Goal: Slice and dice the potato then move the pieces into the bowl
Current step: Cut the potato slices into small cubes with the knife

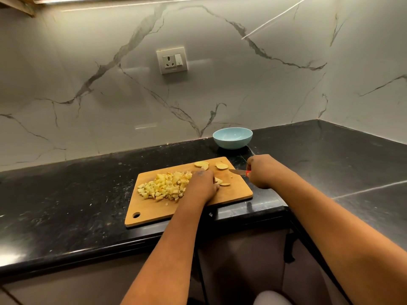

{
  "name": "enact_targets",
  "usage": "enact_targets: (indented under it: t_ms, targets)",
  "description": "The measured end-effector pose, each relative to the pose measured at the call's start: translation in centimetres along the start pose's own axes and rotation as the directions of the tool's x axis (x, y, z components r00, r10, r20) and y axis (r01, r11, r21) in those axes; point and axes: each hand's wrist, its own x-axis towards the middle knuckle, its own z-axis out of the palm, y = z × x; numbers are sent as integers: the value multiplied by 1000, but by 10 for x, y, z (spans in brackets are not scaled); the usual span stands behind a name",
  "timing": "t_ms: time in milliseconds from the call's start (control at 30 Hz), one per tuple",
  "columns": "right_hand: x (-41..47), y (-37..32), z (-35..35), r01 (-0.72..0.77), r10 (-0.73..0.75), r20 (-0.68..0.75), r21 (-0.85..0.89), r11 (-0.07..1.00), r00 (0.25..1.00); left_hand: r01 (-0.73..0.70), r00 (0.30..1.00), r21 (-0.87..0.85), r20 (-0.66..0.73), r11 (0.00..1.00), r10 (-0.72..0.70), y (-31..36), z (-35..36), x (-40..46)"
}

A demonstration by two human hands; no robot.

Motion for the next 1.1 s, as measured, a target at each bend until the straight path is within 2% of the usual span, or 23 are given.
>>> enact_targets:
  t_ms: [167,333,567,867,1100]
  targets:
    - [0,1,0,-2,2,-4,7,1000,1000,-42,998,15,38,999,42,5,0,1]
    - [2,2,0,-7,7,-12,5,1000,1000,-137,990,-21,-20,990,137,13,-6,7]
    - [2,4,-1,1,0,-13,18,1000,1000,-183,980,114,104,976,171,17,-6,15]
    - [4,6,0,1,-1,-6,-24,1000,1000,-84,938,57,343,995,59,22,-9,14]
    - [6,8,0,-1,1,-6,-15,1000,1000,57,950,-7,308,998,-52,20,-9,14]
